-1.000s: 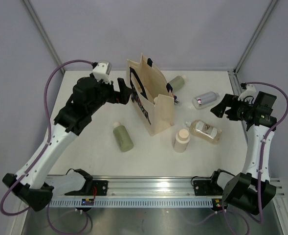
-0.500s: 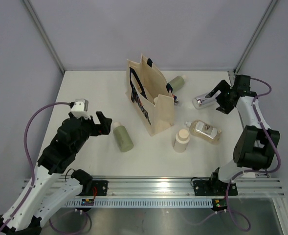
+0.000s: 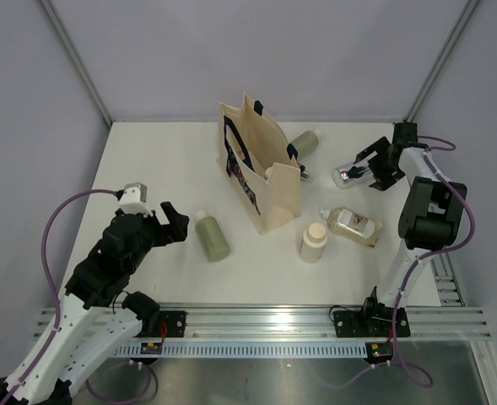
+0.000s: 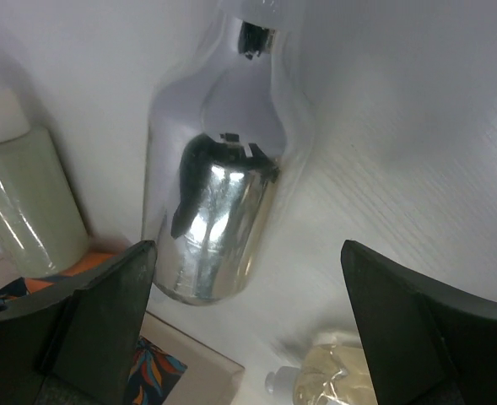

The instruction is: Place the personal care products into the canvas bag

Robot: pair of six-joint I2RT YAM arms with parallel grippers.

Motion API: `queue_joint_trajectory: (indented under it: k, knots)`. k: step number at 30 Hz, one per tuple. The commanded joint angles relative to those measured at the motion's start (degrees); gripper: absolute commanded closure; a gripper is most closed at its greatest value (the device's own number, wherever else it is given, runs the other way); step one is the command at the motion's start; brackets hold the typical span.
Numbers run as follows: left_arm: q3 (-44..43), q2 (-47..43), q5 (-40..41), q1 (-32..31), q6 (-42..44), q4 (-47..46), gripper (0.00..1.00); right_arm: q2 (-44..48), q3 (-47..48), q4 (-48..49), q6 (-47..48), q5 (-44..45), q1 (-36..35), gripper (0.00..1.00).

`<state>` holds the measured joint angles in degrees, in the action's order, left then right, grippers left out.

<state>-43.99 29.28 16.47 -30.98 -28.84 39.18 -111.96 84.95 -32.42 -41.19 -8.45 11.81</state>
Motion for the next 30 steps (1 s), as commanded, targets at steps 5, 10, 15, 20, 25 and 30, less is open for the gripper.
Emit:
queue_joint_trajectory:
  k: [5,10,15,20,25,30]
  knots:
    - [1.0,0.1,2.0,0.1,-2.6,-1.6,0.01,-5.3,6.7,-2.6,-2.7,4.0,-2.3,0.01]
    - [1.6,0.9,1.4,0.1,-5.1,-2.0,0.01,-9.5,12.2,-8.6,-0.9,8.3,-3.8,0.01]
    - [1.8,1.4,0.8,0.1,-6.6,-1.9,0.01,-13.2,15.9,-12.0,-0.5,10.7,-4.0,0.07]
    - [2.1,1.4,0.7,0.1,-7.6,-2.2,0.01,-13.7,16.7,-13.3,0.0,10.9,-4.1,0.08]
    - [2.3,2.0,-0.3,0.1,-9.7,-1.8,0.01,-14.0,16.6,-15.9,3.7,10.1,-4.1,0.01]
    - [3.0,2.2,-1.8,0.1,-11.8,-0.9,0.01,-15.1,15.6,-16.9,9.5,5.3,-3.6,0.03]
